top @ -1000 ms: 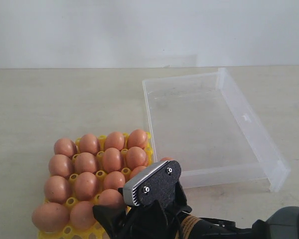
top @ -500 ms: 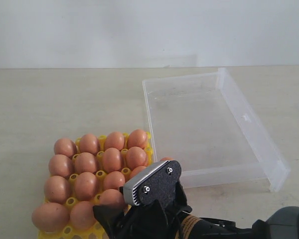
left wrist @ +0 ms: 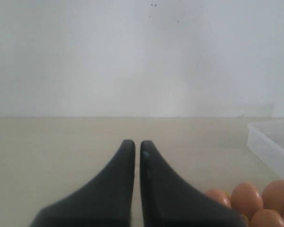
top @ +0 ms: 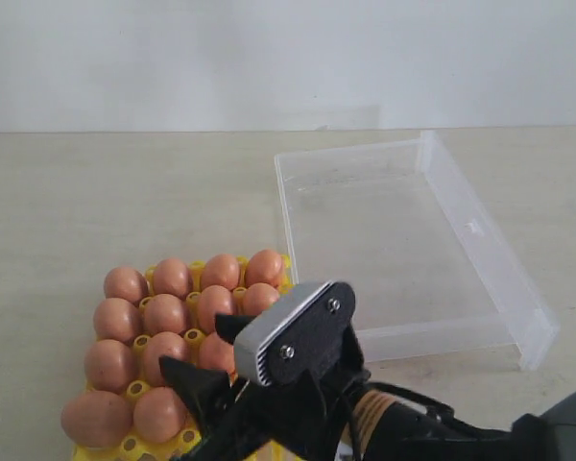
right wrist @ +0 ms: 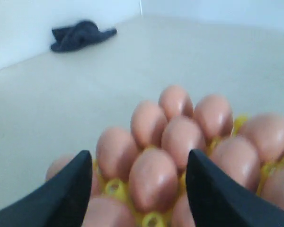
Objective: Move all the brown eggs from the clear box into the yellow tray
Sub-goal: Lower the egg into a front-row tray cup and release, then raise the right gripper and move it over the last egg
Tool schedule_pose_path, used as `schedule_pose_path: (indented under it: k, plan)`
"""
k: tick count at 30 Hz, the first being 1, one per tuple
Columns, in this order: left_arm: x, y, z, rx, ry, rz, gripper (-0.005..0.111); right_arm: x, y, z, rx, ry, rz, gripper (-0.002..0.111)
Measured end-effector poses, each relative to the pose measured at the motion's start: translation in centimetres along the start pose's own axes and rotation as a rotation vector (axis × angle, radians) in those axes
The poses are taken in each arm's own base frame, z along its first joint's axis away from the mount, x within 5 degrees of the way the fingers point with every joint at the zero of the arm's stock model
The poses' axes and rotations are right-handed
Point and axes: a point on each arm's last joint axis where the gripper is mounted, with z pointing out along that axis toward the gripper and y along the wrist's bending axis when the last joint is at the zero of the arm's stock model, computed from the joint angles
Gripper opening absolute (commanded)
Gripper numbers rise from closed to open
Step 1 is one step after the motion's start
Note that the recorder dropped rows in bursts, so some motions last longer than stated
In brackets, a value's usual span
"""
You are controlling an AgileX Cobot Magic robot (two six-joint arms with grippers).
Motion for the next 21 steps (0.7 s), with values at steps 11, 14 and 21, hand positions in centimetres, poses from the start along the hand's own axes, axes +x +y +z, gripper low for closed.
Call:
schedule_pose_path:
  k: [11,14,21]
  plan:
    - [0.0,0.0,0.0,0.000,0.000,0.000,0.004,-8.1,-10.8,-1.7,0.548,0.317,0.203,0.044]
    - [0.0,0.0,0.0,0.000,0.000,0.000,0.004,-11.4,-13.5,-1.1,0.382,0.467,0.311,0.044]
    - [0.0,0.0,0.0,0.000,0.000,0.000,0.004,-18.1,-16.5,-2.4,0.161,0.704,0.360,0.044]
